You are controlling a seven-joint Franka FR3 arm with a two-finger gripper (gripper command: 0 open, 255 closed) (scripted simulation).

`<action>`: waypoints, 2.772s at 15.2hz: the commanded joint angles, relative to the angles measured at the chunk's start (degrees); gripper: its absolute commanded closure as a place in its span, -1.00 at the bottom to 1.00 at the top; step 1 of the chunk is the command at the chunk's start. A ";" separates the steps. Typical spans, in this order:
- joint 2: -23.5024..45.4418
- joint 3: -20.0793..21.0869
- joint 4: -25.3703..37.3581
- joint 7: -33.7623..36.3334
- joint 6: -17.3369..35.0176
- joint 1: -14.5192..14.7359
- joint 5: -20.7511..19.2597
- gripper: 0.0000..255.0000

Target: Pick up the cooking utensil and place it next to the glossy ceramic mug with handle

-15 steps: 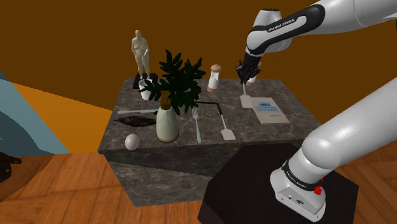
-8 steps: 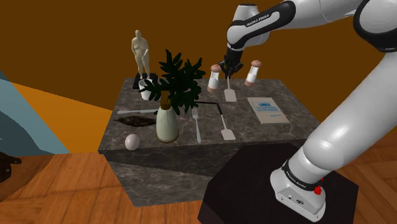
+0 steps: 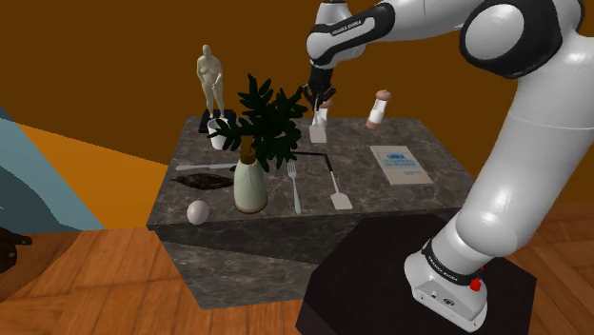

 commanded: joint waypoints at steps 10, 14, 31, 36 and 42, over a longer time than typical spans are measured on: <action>26.18 1.77 41.27 5.30 -15.24 3.42 0.14 1.00; 26.60 1.77 38.88 5.37 -12.44 3.44 0.14 1.00; 30.83 1.69 32.83 5.58 -2.15 3.52 0.25 1.00; 32.71 1.55 32.11 5.57 0.44 3.62 0.41 1.00; 34.69 0.66 31.84 5.22 2.67 4.25 1.28 1.00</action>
